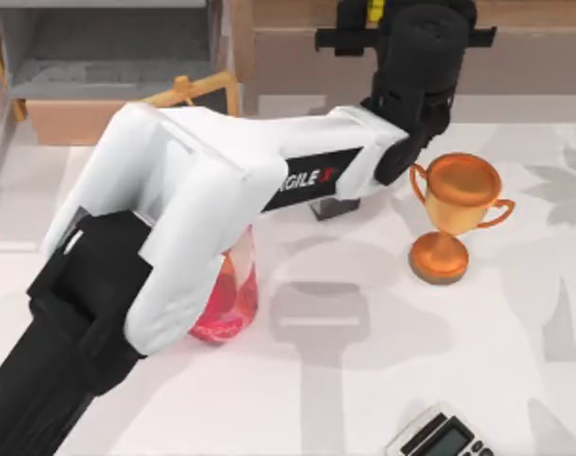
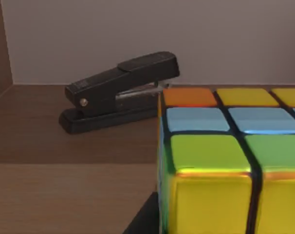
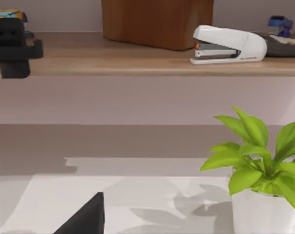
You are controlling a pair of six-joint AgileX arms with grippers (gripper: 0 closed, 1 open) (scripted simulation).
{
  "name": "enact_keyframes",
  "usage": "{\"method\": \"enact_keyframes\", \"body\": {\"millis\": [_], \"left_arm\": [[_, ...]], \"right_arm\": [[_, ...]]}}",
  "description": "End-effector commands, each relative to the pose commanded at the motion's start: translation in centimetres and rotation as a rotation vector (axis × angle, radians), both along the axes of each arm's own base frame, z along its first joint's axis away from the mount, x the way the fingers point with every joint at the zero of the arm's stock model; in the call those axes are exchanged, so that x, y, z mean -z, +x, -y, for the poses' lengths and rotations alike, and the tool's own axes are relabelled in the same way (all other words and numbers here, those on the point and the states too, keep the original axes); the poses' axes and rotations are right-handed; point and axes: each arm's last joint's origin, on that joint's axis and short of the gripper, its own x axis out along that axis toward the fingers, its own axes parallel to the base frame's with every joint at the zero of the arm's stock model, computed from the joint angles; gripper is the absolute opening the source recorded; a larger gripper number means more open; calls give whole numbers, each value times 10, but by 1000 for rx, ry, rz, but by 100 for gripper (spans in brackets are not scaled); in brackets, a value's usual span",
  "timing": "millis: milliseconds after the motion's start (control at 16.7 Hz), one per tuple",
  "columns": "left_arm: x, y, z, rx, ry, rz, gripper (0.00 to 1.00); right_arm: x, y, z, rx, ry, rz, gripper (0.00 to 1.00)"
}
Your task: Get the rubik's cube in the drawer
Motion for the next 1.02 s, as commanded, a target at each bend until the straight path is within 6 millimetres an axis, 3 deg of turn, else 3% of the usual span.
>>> {"method": "enact_keyframes", "body": {"millis": [360,1020], "left_arm": [[0,0,0,0,0,0,2],[-6,-4,3,4,-4,5,0]], "right_arm": [[0,0,0,0,0,0,100],[0,0,0,0,0,0,100]]}}
